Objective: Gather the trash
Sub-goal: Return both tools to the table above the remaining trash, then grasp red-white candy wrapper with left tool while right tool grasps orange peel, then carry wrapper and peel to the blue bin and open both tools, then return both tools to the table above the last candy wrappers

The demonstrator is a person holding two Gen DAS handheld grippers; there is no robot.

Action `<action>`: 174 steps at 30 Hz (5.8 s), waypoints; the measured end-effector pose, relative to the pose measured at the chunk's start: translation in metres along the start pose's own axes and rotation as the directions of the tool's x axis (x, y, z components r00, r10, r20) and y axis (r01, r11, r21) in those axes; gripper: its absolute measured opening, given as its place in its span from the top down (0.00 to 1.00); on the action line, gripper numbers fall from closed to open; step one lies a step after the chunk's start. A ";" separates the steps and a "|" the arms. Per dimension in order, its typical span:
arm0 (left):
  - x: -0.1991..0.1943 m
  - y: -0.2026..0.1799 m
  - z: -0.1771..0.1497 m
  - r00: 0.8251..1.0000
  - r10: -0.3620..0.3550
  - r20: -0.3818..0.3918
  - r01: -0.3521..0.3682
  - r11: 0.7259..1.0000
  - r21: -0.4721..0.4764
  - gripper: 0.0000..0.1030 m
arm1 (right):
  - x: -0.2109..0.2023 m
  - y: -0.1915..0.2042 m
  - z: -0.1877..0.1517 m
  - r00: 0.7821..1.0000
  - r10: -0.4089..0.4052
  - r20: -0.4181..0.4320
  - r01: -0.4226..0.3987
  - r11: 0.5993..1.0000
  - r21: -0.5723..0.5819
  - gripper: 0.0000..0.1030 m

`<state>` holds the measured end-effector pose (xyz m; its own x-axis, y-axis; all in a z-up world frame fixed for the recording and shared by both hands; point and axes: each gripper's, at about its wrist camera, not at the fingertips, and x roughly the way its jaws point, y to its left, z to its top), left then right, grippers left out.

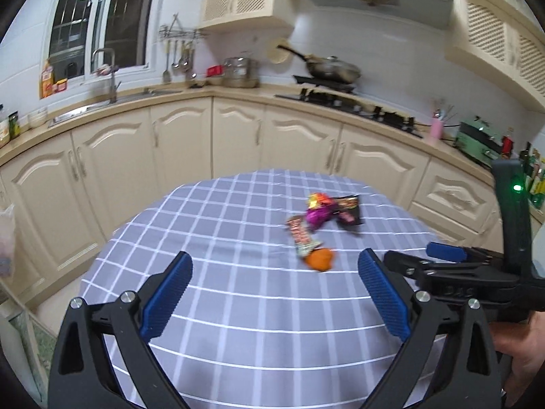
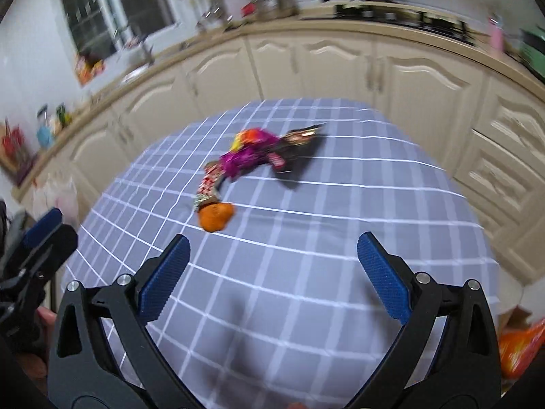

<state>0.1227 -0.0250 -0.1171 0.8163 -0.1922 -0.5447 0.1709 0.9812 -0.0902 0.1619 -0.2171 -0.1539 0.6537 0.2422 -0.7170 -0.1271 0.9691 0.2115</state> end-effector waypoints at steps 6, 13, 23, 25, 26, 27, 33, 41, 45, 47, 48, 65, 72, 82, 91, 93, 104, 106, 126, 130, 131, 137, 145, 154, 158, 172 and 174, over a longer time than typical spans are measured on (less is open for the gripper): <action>0.023 0.030 -0.003 0.999 0.026 -0.042 -0.027 1.000 -0.011 0.07 | 0.044 0.034 0.007 0.998 0.000 -0.061 -0.007 0.995 -0.101 0.18; 0.046 0.038 -0.004 0.996 0.036 -0.086 -0.038 0.999 -0.021 0.07 | 0.068 0.052 0.009 0.996 -0.044 -0.079 0.027 0.980 -0.198 0.61; 0.087 -0.003 0.008 0.988 0.014 -0.152 -0.006 0.999 0.052 0.07 | 0.039 0.000 0.004 0.999 -0.038 -0.025 0.036 0.996 -0.086 0.62; 0.099 -0.015 0.011 0.986 0.016 -0.167 -0.003 0.997 0.076 0.07 | 0.033 -0.018 0.005 0.999 -0.034 -0.002 0.034 0.999 -0.026 0.62; 0.106 -0.021 0.013 0.984 0.018 -0.177 -0.002 0.996 0.092 0.07 | 0.031 -0.025 0.006 0.999 -0.032 0.006 0.032 0.999 -0.002 0.62; 0.112 -0.026 0.014 0.982 0.023 -0.185 -0.004 0.995 0.104 0.07 | 0.029 -0.030 0.008 0.999 -0.029 0.014 0.029 0.999 0.020 0.62; 0.155 -0.042 0.021 0.965 0.061 -0.256 -0.024 0.989 0.145 0.08 | 0.022 -0.056 0.012 0.999 -0.005 0.044 0.000 0.995 0.100 0.62; 0.175 -0.041 0.023 0.948 -0.011 -0.320 0.049 0.993 0.112 0.72 | 0.005 -0.066 0.007 0.998 0.012 0.068 -0.021 0.992 0.121 0.62; 0.158 -0.035 0.013 0.948 -0.054 -0.313 0.085 0.993 0.085 0.74 | -0.012 -0.066 -0.001 0.997 0.007 0.078 -0.016 0.993 0.120 0.62; 0.142 -0.033 0.006 0.952 -0.067 -0.299 0.092 0.993 0.070 0.74 | -0.020 -0.066 -0.005 0.996 0.008 0.085 -0.018 0.992 0.121 0.62; 0.136 -0.032 0.003 0.953 -0.077 -0.293 0.099 0.993 0.061 0.74 | -0.024 -0.065 -0.007 0.996 0.007 0.089 -0.018 0.993 0.121 0.62; 0.008 -0.068 -0.009 0.973 -0.221 -0.066 0.226 0.971 0.072 0.74 | -0.123 -0.071 -0.050 0.978 -0.062 0.199 0.038 0.992 0.122 0.62; -0.024 -0.115 -0.014 0.950 -0.311 -0.025 0.311 0.941 0.131 0.74 | -0.169 -0.092 -0.067 0.961 -0.096 0.260 0.053 0.985 0.165 0.62; -0.053 -0.197 -0.034 0.891 -0.452 -0.047 0.451 0.868 0.207 0.74 | -0.232 -0.166 -0.118 0.930 -0.235 0.283 0.138 0.935 0.325 0.62; -0.058 -0.300 -0.101 0.783 -0.583 -0.218 0.622 0.725 0.296 0.73 | -0.258 -0.258 -0.217 0.909 -0.398 0.127 0.275 0.799 0.534 0.62; -0.050 -0.315 -0.118 0.755 -0.598 -0.269 0.655 0.698 0.289 0.73 | -0.257 -0.278 -0.244 0.908 -0.412 0.075 0.297 0.759 0.580 0.62; 0.016 -0.404 -0.232 0.634 -0.516 -0.577 0.747 0.602 0.282 0.73 | -0.237 -0.340 -0.339 0.914 -0.396 -0.091 0.337 0.612 0.716 0.62; 0.033 -0.417 -0.254 0.605 -0.484 -0.633 0.758 0.594 0.270 0.73 | -0.231 -0.347 -0.349 0.918 -0.383 -0.104 0.331 0.594 0.733 0.61; 0.087 -0.455 -0.288 0.583 -0.373 -0.722 0.737 0.616 0.277 0.12 | -0.197 -0.383 -0.416 0.921 -0.322 -0.220 0.343 0.399 0.851 0.06; 0.078 -0.447 -0.265 0.621 -0.399 -0.675 0.715 0.640 0.280 0.10 | -0.198 -0.380 -0.410 0.918 -0.330 -0.220 0.347 0.399 0.849 0.06; 0.075 -0.445 -0.259 0.626 -0.407 -0.665 0.714 0.643 0.278 0.10 | -0.198 -0.379 -0.407 0.918 -0.331 -0.219 0.348 0.403 0.846 0.06; 0.054 -0.432 -0.227 0.649 -0.463 -0.603 0.713 0.647 0.271 0.09 | -0.202 -0.370 -0.391 0.917 -0.342 -0.207 0.349 0.431 0.832 0.06; 0.029 -0.413 -0.190 0.674 -0.520 -0.525 0.710 0.652 0.266 0.09 | -0.212 -0.352 -0.354 0.914 -0.370 -0.168 0.345 0.488 0.802 0.06; 0.005 -0.367 -0.132 0.732 -0.556 -0.394 0.669 0.697 0.258 0.09 | -0.219 -0.317 -0.276 0.923 -0.380 -0.057 0.300 0.618 0.727 0.06; -0.001 -0.337 -0.101 0.775 -0.546 -0.319 0.624 0.740 0.251 0.08 | -0.214 -0.296 -0.231 0.932 -0.364 0.004 0.265 0.688 0.676 0.06; 0.000 -0.199 -0.011 0.923 -0.374 -0.091 0.385 0.900 0.205 0.07 | -0.165 -0.188 -0.079 0.962 -0.223 0.158 0.136 0.891 0.432 0.06; 0.006 -0.175 0.000 0.940 -0.334 -0.072 0.341 0.921 0.189 0.07 | -0.149 -0.172 -0.060 0.968 -0.193 0.157 0.118 0.912 0.393 0.06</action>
<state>0.0973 -0.1980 -0.1044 0.6707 -0.5067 -0.5417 0.5404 0.8340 -0.1110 0.0419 -0.4169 -0.1230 0.7747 0.0397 -0.6311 0.2547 0.8939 0.3689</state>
